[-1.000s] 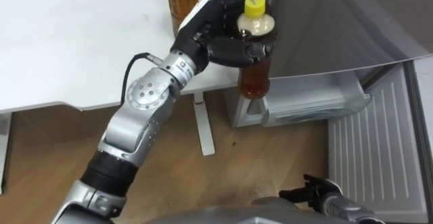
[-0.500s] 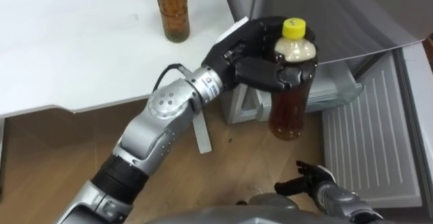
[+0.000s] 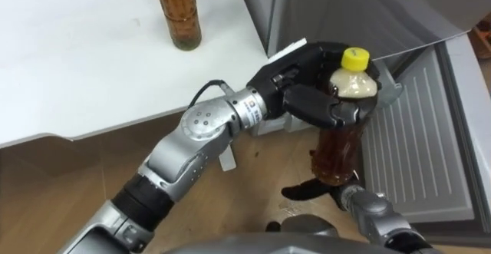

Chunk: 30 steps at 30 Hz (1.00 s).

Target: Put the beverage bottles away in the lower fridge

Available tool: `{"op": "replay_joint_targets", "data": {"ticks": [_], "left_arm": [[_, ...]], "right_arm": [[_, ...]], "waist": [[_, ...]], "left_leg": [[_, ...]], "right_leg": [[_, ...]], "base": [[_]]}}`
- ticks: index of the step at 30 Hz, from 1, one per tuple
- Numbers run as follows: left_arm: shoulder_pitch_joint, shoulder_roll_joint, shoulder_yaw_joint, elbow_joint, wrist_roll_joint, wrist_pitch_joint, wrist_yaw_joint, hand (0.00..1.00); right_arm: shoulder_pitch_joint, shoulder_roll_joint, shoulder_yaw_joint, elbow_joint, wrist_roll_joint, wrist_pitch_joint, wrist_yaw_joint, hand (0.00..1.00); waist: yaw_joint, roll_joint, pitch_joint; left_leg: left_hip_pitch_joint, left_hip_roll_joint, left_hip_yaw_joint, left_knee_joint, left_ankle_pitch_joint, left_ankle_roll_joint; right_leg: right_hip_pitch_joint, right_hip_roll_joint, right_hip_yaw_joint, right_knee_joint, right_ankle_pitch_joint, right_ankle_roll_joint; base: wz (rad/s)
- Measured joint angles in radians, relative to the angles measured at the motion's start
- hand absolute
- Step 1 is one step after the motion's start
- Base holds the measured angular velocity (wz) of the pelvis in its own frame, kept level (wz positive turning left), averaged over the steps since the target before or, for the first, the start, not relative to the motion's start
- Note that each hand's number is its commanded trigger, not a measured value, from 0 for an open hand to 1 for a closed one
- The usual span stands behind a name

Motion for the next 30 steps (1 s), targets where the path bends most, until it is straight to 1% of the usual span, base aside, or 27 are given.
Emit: {"op": "replay_joint_targets", "data": {"ticks": [3, 4, 6, 8, 10, 11, 16, 18, 20, 23, 25, 26, 30], "left_arm": [[0.0, 0.014, 0.0, 0.021, 0.003, 0.0, -0.011, 1.0], [0.0, 0.023, 0.0, 0.021, 0.003, -0.003, -0.01, 1.0], [0.0, 0.029, 0.002, 0.021, 0.012, -0.013, -0.008, 1.0], [0.0, 0.041, 0.001, 0.022, 0.022, -0.04, -0.007, 1.0], [0.0, 0.051, 0.002, 0.026, 0.022, -0.055, -0.007, 1.0], [0.0, 0.051, 0.001, 0.039, 0.023, -0.066, -0.006, 1.0], [0.0, 0.062, 0.015, 0.046, 0.099, -0.087, -0.002, 1.0], [0.0, 0.061, 0.029, 0.06, 0.11, -0.099, -0.009, 1.0], [0.0, 0.06, 0.045, 0.087, 0.119, -0.116, -0.009, 1.0], [0.0, 0.07, 0.05, 0.106, 0.167, -0.119, 0.001, 1.0], [0.0, 0.079, 0.05, 0.111, 0.199, -0.119, 0.012, 1.0], [0.0, 0.083, 0.054, 0.115, 0.205, -0.119, 0.017, 1.0], [0.0, 0.084, 0.074, 0.114, 0.235, -0.12, 0.022, 1.0]], "right_arm": [[0.029, -0.011, 0.01, -0.061, 0.018, 0.0, 0.043, 0.0], [0.042, -0.018, 0.022, -0.083, 0.04, -0.006, 0.058, 0.0], [0.057, -0.023, 0.038, -0.109, 0.051, -0.01, 0.075, 0.0], [0.074, -0.019, 0.041, -0.161, 0.059, -0.011, 0.104, 0.0], [0.075, -0.02, 0.04, -0.182, 0.066, -0.012, 0.122, 0.0], [0.076, -0.02, 0.04, -0.184, 0.071, -0.011, 0.124, 0.0], [0.083, -0.02, 0.04, -0.187, 0.074, -0.01, 0.154, 0.0], [0.09, -0.021, 0.039, -0.198, 0.071, -0.01, 0.169, 0.0], [0.103, -0.03, 0.041, -0.225, 0.078, -0.011, 0.203, 0.0], [0.13, -0.049, 0.046, -0.263, 0.081, -0.011, 0.257, 0.0], [0.134, -0.049, 0.045, -0.274, 0.081, -0.011, 0.279, 0.0], [0.14, -0.05, 0.045, -0.296, 0.082, -0.011, 0.289, 0.0], [0.161, -0.054, 0.045, -0.378, 0.107, -0.013, 0.321, 0.0]], "waist": [[0.009, 0.0, 0.0006], [0.012, 0.0, 0.0007], [0.016, -0.002, 0.0016], [0.024, -0.012, 0.008], [0.026, -0.021, 0.0132], [0.028, -0.025, 0.0134], [0.032, -0.031, 0.0123], [0.036, -0.034, 0.0115], [0.055, -0.037, 0.0111], [0.06, -0.044, 0.0073], [0.061, -0.047, 0.005], [0.062, -0.048, 0.0043], [0.064, -0.048, 0.004]], "left_leg": [[0.001, 0.001, 0.002, 0.0, 0.0, 0.0], [0.004, 0.002, 0.001, 0.0, 0.0, 0.0], [0.007, 0.001, 0.002, 0.0, 0.0, 0.0], [0.009, 0.002, 0.001, 0.0, 0.0, 0.0], [0.009, 0.001, 0.002, 0.0, 0.0, 0.0], [0.009, 0.0, 0.003, 0.0, 0.0, 0.0], [0.009, -0.001, 0.002, 0.0, 0.0, 0.0], [0.01, -0.001, 0.004, 0.001, 0.0, 0.0], [0.006, 0.001, 0.014, 0.003, 0.0, 0.0], [-0.007, 0.001, 0.014, 0.017, 0.0, 0.0], [-0.017, 0.001, 0.014, 0.026, 0.0, 0.0], [-0.027, 0.001, 0.014, 0.033, -0.001, 0.0], [-0.033, 0.001, 0.014, 0.037, -0.001, -0.001]], "right_leg": [[-0.004, 0.004, 0.014, 0.003, 0.0, 0.0], [-0.004, 0.005, 0.02, 0.003, 0.0, 0.0], [-0.003, 0.005, 0.021, 0.005, 0.0, 0.0], [-0.008, 0.003, 0.021, 0.017, -0.001, -0.001], [-0.008, 0.003, 0.021, 0.018, -0.001, -0.001], [-0.008, 0.003, 0.023, 0.02, -0.001, -0.001], [-0.008, 0.001, 0.023, 0.025, -0.002, 0.0], [-0.012, 0.002, 0.025, 0.034, -0.002, 0.0], [-0.02, 0.003, 0.024, 0.035, -0.001, -0.001], [-0.023, 0.002, 0.022, 0.035, -0.001, -0.002], [-0.029, 0.001, 0.021, 0.036, -0.001, -0.002], [-0.036, 0.0, 0.02, 0.038, -0.001, -0.002], [-0.04, -0.001, 0.019, 0.041, 0.0, -0.002]], "base": [[-0.09], [-0.12], [-0.08], [-0.05], [0.02], [0.05], [0.03], [-0.03], [-0.12], [0.05], [0.06], [0.04], [0.01]]}}
